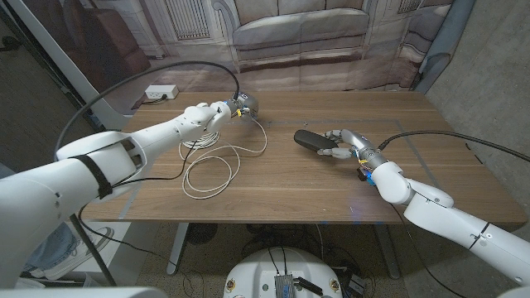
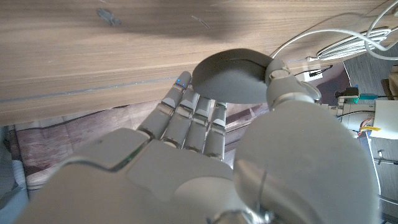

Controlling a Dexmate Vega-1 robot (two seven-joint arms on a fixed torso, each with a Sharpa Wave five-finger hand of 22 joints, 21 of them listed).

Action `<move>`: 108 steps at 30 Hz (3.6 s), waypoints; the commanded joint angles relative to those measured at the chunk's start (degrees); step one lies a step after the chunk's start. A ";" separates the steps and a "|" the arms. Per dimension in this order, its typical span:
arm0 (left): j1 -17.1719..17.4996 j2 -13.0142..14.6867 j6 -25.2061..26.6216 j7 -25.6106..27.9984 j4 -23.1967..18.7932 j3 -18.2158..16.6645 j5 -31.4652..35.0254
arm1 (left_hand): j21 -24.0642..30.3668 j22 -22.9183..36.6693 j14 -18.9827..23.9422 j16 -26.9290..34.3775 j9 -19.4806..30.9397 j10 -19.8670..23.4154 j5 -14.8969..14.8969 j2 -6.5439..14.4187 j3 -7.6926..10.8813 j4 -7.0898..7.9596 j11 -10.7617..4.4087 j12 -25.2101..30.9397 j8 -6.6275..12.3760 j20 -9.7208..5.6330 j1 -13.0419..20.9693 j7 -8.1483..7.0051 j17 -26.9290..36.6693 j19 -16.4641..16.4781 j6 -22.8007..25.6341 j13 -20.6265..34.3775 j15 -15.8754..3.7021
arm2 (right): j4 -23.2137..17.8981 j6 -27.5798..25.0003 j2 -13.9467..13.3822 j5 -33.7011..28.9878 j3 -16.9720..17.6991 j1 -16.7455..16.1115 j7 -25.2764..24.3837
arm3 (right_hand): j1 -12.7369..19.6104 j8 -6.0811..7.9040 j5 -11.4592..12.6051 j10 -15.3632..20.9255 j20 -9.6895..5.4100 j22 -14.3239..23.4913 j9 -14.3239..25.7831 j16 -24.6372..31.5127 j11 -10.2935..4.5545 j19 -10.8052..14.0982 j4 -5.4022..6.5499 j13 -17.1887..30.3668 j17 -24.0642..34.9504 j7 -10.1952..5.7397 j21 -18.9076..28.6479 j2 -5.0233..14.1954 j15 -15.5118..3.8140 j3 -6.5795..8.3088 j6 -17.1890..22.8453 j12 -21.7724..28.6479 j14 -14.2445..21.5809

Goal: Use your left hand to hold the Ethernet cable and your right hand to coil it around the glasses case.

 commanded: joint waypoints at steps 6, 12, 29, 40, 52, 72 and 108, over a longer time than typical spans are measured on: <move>9.00 11.30 0.71 -6.83 -28.66 -10.61 0.40 | 0.27 0.22 1.67 -0.32 0.19 0.70 0.39 0.74 0.54 -0.02 -0.22 0.20 -0.15 -6.73 0.44 2.67 0.18 1.01 2.94 0.61 -1.28 | -1.98 -1.47 -0.96 -0.63 1.59 -1.10 -1.33 | 6.82 0.35 0.35 11.41 -5.57 0.06 0.37 -0.25 -10.32 -0.06 0.67 0.03 0.12 -6.04 0.40 7.29 -7.86 0.74 7.48 0.50 0.80; 12.77 14.27 -1.21 -7.15 -36.46 -15.04 0.17 | 0.26 0.22 1.83 -0.47 0.22 0.73 0.38 0.77 0.62 0.05 -0.15 0.17 -0.26 -6.72 0.46 2.68 0.20 1.13 3.01 0.93 -1.34 | -2.00 -1.35 -1.18 -0.41 2.17 -1.24 -1.63 | 6.90 0.39 0.36 11.78 -5.66 0.06 0.38 -0.19 -10.38 0.02 0.65 0.03 0.13 -5.94 0.44 7.40 -7.94 0.78 7.81 0.55 1.04; 19.98 17.16 -5.49 -7.38 -48.19 -23.42 0.04 | 0.12 0.23 2.27 -0.77 0.31 0.86 0.31 0.86 0.85 0.29 -0.01 0.07 -0.57 -6.42 0.39 2.40 0.25 1.25 3.23 1.89 -1.36 | -1.23 -2.24 -1.22 -0.50 2.79 -0.20 -1.85 | 6.98 0.41 0.38 12.21 -5.72 0.07 0.41 -0.12 -10.54 0.14 0.67 0.03 0.19 -5.93 0.52 7.60 -8.03 0.75 8.35 0.51 1.32; 20.20 15.33 -9.20 -6.29 -49.45 -25.03 0.32 | 0.07 0.24 2.59 -0.78 0.35 0.94 0.28 0.92 0.98 0.39 0.08 0.03 -0.71 -6.40 0.37 2.54 0.28 1.35 3.32 2.32 -1.28 | 0.01 -0.04 -0.54 0.57 2.40 0.34 -1.55 | 7.17 0.41 0.40 12.53 -5.73 0.07 0.43 -0.10 -10.51 0.16 0.55 0.02 0.17 -5.89 0.54 7.62 -8.13 0.77 8.67 0.51 1.54; 17.22 9.63 -11.47 -4.35 -44.66 -23.77 -0.73 | 0.00 0.26 2.76 -0.87 0.39 1.05 0.26 0.82 1.06 0.47 0.08 -0.02 -0.89 -6.33 0.28 2.41 0.28 1.41 3.33 2.80 -1.26 | 0.58 6.52 0.42 2.70 2.26 -0.13 -1.47 | 7.36 0.43 0.42 12.96 -5.83 0.08 0.44 -0.02 -10.52 0.36 0.49 0.02 0.21 -5.88 0.64 7.77 -8.23 0.78 9.08 0.53 1.87; 11.66 1.76 -10.35 -2.33 -35.28 -18.91 -0.72 | -0.09 0.30 2.94 -0.94 0.43 1.43 0.20 0.72 1.24 0.51 0.03 -0.06 -1.04 -6.24 0.25 2.31 0.28 1.41 3.52 3.34 -1.25 | 1.91 22.24 1.07 12.60 5.96 -2.16 1.67 | 7.68 0.69 0.51 14.31 -6.10 0.10 0.47 0.32 -10.36 1.02 0.44 0.03 0.30 -5.73 0.97 8.11 -8.23 0.75 10.54 0.76 3.03; 14.48 2.71 -6.55 -3.60 -34.21 -17.85 -6.70 | -0.37 0.38 3.02 -1.05 0.48 1.56 0.16 0.54 1.63 0.58 0.08 -0.48 -1.37 -5.83 0.10 2.61 0.26 0.99 3.76 4.07 -1.15 | 0.44 35.14 4.17 18.44 15.17 -9.54 -1.59 | 7.96 0.97 0.55 17.23 -6.39 0.20 0.50 0.79 -10.18 2.64 0.44 0.07 0.34 -5.68 1.82 8.37 -8.44 0.47 12.95 1.38 5.68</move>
